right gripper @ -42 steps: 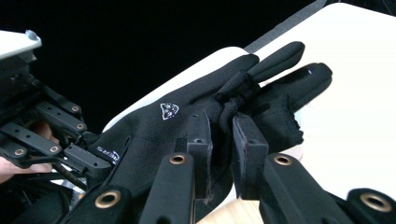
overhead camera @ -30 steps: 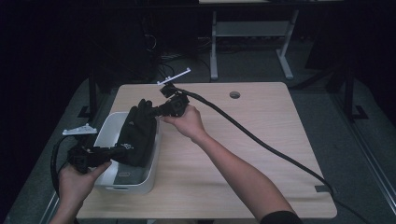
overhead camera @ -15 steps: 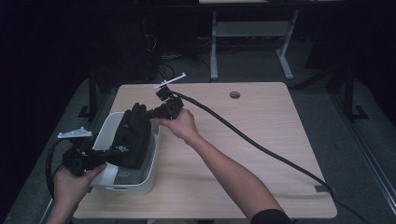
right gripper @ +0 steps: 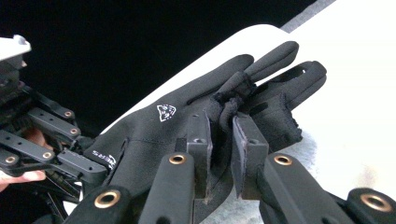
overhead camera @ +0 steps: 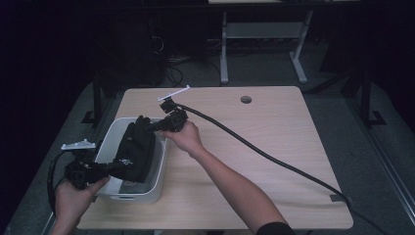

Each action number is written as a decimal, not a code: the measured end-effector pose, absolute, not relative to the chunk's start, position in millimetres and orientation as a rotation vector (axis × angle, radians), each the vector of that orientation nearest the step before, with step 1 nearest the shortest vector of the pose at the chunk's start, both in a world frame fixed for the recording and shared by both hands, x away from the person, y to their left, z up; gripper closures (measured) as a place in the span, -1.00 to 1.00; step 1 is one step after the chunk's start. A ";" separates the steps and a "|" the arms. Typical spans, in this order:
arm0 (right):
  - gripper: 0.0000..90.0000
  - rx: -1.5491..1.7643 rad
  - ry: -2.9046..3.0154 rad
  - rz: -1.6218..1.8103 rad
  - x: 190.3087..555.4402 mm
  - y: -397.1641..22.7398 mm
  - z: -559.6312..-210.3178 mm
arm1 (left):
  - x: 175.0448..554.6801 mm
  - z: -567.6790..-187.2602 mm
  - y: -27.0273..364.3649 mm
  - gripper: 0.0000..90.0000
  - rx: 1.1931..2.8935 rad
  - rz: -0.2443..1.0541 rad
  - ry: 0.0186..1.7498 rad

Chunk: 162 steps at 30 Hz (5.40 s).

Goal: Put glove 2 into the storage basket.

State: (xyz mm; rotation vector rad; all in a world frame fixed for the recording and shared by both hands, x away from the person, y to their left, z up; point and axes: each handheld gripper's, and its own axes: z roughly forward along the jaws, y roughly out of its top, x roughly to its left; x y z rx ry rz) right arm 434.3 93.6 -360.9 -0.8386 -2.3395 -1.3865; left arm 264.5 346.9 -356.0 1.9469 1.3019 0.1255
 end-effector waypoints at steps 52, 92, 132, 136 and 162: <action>0.04 -0.817 -2.388 -1.308 435.5 77.6 -357.1 | 263.4 -343.7 358.0 0.09 1.866 0.131 1.346; -0.11 -0.928 -2.370 -1.388 426.3 8.7 -330.3 | 271.8 -326.3 320.8 -0.14 1.881 0.121 1.244; -0.21 -1.117 -2.322 -1.492 410.0 -101.3 -319.2 | 290.9 -319.8 246.0 -0.24 1.960 0.081 1.095; -0.21 -1.140 -2.313 -1.511 407.9 -115.3 -321.8 | 292.6 -318.9 237.9 -0.25 1.971 0.077 1.083; -0.24 -1.314 -2.205 -1.550 385.7 -193.1 -346.3 | 305.0 -322.0 183.1 -0.27 2.026 0.023 0.987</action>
